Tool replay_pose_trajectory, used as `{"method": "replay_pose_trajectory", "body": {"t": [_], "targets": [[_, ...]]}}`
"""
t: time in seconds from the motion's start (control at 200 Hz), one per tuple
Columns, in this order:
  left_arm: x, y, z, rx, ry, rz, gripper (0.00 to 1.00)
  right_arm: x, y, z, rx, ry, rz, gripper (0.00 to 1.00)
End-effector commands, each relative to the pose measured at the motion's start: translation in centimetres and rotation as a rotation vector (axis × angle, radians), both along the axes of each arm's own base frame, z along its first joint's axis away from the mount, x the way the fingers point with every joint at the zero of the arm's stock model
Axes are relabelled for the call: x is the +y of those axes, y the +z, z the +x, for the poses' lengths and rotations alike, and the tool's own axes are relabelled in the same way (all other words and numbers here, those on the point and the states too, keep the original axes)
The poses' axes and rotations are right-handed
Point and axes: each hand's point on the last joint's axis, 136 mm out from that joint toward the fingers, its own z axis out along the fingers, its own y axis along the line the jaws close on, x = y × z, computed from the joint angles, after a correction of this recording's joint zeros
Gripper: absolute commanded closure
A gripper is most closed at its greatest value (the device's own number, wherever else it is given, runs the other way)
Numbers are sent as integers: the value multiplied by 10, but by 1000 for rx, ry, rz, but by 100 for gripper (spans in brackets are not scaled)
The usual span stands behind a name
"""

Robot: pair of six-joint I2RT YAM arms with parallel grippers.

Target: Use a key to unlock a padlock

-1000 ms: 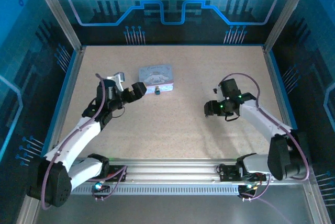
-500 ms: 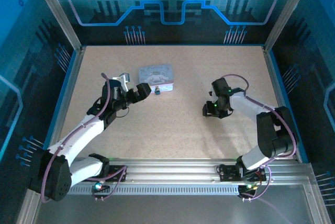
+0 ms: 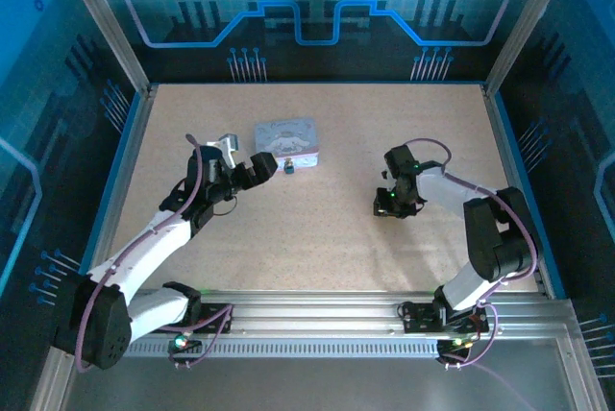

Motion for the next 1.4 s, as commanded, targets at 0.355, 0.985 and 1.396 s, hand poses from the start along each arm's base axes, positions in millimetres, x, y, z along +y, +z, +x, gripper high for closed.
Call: {"method": "replay_pose_trajectory", "body": {"t": [0.355, 0.985, 1.396], "targets": [[-6, 8, 1, -9, -17, -19, 1, 5, -5, 3, 13, 7, -16, 76], [-5, 8, -2, -10, -12, -17, 1, 6, -12, 2, 23, 22, -41, 88], [-4, 13, -4, -20, -14, -21, 1, 2, -9, 0, 12, 22, -60, 97]]}}
